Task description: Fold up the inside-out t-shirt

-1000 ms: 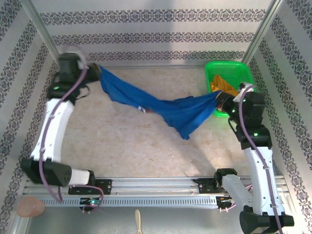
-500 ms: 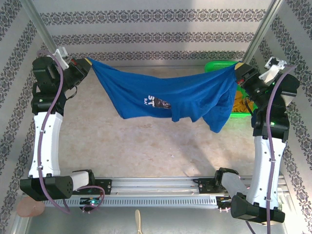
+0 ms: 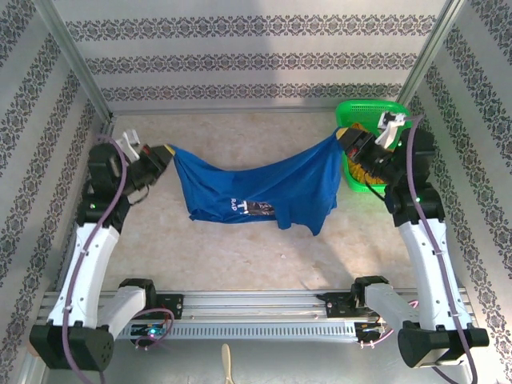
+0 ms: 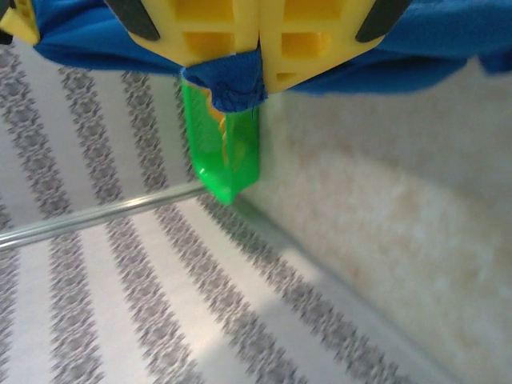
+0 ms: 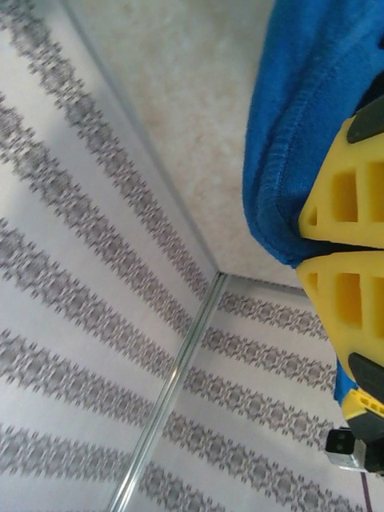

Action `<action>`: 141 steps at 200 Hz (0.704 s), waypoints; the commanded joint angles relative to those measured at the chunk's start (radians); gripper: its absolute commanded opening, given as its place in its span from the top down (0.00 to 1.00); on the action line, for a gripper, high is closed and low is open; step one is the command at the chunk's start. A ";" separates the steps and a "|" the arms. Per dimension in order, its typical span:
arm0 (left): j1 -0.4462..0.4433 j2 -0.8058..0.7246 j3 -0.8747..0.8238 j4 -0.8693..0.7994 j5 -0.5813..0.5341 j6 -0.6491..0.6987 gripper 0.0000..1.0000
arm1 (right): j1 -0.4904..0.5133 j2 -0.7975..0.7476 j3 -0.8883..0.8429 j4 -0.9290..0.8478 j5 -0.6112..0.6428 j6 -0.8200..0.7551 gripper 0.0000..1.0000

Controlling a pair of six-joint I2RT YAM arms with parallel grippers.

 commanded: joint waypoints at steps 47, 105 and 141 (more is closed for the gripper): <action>-0.075 -0.091 -0.196 -0.055 -0.267 -0.040 1.00 | 0.119 0.266 0.032 0.111 0.240 -0.041 1.00; -0.062 0.139 -0.077 -0.036 -0.399 0.053 1.00 | 0.172 0.635 0.425 -0.005 0.124 -0.298 0.35; -0.057 0.232 -0.032 0.001 -0.383 0.084 1.00 | 0.170 0.402 0.067 -0.015 0.214 -0.323 0.32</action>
